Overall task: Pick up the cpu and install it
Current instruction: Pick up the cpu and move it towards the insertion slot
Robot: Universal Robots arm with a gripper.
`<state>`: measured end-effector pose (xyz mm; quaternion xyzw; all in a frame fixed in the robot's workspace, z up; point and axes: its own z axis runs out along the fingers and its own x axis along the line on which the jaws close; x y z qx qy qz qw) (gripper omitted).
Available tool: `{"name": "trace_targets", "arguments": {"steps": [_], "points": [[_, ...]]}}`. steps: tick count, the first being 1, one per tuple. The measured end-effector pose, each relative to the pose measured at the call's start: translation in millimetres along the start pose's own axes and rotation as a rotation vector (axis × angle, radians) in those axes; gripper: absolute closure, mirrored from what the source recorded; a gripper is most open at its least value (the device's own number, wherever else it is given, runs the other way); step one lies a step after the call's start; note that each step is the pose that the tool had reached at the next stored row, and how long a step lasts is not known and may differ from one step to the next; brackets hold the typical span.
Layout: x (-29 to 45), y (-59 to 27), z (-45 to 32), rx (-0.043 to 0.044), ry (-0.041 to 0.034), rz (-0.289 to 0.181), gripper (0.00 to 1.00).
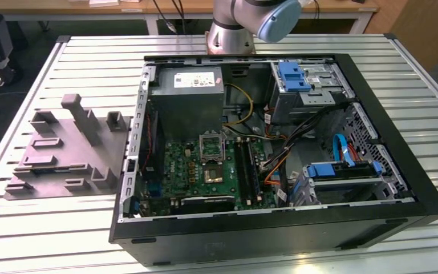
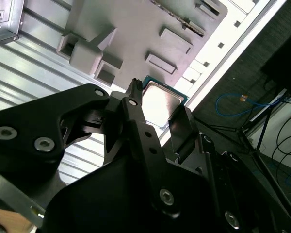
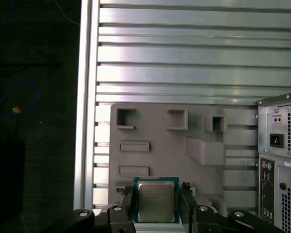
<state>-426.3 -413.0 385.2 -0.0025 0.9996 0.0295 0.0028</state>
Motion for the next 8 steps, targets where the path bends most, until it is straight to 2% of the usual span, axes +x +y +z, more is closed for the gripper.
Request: {"name": "trace_targets", "arguments": {"steps": [4,6,8], "points": [[-0.9,0.0,0.0,0.0,0.0,0.0,0.53],[-5.5,0.0,0.0,0.0,0.0,0.0,0.53],[-5.7,0.0,0.0,0.0,0.0001,0.0,0.53]]}}
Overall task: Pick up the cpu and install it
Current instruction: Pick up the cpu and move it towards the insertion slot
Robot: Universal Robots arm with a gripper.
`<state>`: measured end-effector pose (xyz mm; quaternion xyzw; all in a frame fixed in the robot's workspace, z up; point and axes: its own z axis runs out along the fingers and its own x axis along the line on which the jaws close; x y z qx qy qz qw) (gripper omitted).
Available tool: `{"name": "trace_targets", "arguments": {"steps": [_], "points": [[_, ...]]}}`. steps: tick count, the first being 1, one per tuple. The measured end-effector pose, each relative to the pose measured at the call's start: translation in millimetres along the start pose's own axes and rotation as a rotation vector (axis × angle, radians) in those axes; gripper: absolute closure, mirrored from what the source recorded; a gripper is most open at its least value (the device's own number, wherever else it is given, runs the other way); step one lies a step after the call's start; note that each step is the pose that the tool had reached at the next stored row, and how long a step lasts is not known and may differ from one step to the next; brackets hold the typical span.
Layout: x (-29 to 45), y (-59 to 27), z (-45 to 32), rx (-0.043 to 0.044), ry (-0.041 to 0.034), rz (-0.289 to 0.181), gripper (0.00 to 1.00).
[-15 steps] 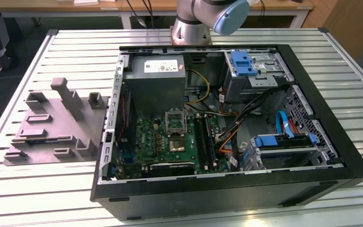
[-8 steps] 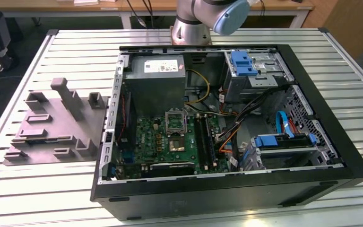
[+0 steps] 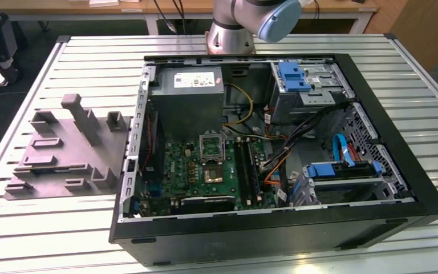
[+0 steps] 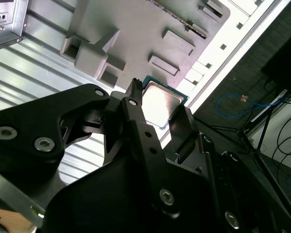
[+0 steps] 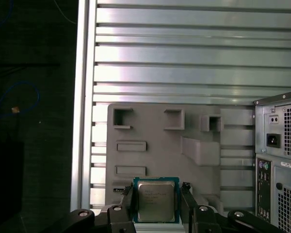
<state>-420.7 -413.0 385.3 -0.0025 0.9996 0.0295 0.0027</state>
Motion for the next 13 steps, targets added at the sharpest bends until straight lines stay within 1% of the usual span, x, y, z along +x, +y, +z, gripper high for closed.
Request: {"name": "trace_targets", "arguments": {"steps": [5,13], "points": [[-1.3,0.0,0.0,0.0001,0.0001,0.0,0.53],[-8.0,-0.1,0.1,-0.0001,-0.0001,0.0,0.53]]}}
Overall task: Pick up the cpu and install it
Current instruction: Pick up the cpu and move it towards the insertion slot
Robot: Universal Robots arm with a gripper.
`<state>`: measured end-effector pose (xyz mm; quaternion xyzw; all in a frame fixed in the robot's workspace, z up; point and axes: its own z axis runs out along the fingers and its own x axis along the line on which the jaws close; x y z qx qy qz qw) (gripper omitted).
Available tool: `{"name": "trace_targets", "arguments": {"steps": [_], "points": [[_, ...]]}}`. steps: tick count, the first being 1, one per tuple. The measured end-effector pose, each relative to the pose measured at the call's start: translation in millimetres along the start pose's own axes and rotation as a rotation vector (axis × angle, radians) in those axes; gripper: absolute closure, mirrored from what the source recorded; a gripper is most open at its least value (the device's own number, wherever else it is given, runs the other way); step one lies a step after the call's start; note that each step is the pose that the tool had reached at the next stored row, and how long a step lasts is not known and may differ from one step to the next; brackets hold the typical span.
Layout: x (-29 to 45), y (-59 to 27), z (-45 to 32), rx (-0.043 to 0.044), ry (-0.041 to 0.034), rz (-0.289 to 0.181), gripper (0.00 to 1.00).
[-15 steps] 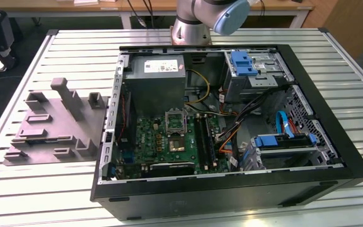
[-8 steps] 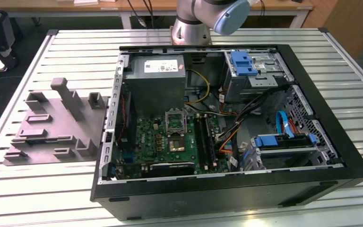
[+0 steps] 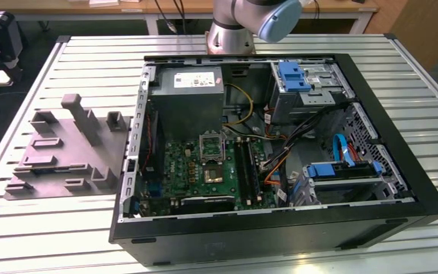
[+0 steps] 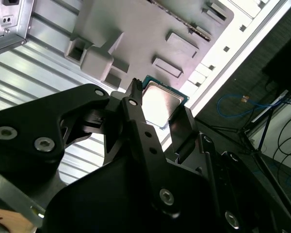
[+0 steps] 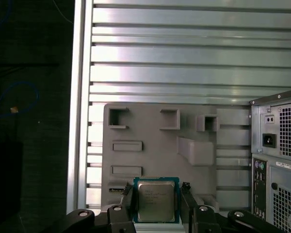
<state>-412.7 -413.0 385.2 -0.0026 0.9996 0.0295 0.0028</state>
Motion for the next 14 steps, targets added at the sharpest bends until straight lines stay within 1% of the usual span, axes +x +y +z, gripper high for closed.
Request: {"name": "trace_targets", "arguments": {"steps": [9,14], "points": [[-7.9,-0.1,0.1,0.0,0.0,0.0,0.53],[-9.6,-0.1,0.1,0.0001,0.0,0.0,0.53]]}}
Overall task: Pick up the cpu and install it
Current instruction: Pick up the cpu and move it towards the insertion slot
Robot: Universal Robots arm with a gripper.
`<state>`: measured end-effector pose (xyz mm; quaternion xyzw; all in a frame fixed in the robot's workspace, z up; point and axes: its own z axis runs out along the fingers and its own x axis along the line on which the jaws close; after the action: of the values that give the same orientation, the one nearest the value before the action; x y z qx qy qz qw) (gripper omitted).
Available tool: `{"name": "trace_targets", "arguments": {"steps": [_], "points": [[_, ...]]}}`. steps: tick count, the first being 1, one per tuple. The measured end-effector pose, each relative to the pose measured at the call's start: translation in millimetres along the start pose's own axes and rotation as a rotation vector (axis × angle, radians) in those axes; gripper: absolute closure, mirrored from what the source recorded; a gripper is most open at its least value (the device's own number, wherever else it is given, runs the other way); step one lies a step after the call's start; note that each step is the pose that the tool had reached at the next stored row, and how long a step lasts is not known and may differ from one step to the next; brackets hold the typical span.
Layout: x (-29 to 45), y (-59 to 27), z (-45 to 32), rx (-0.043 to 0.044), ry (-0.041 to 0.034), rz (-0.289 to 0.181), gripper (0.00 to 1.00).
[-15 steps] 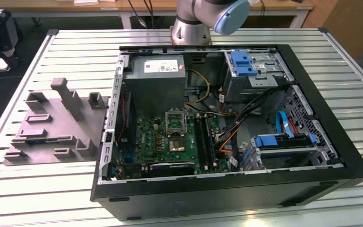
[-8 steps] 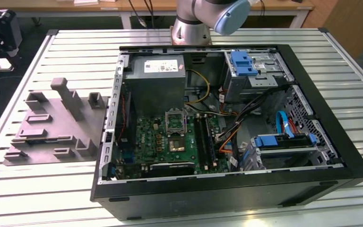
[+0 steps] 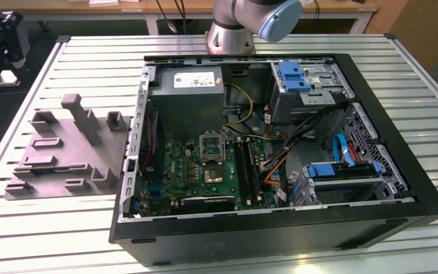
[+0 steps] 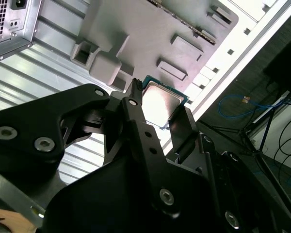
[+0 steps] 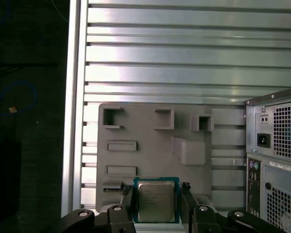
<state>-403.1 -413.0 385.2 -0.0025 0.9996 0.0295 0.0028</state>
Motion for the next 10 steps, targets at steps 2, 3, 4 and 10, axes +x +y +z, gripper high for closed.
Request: {"name": "trace_targets", "arguments": {"steps": [2,3,4,10], "points": [[-0.2,0.0,0.0,0.0001,0.0,0.0,0.53],[-0.2,0.0,0.0,0.0,0.0,0.0,0.53],[-0.4,0.0,0.0,0.0,0.0,0.0,0.53],[-2.5,0.0,0.0,0.0,0.0,0.0,0.53]]}}
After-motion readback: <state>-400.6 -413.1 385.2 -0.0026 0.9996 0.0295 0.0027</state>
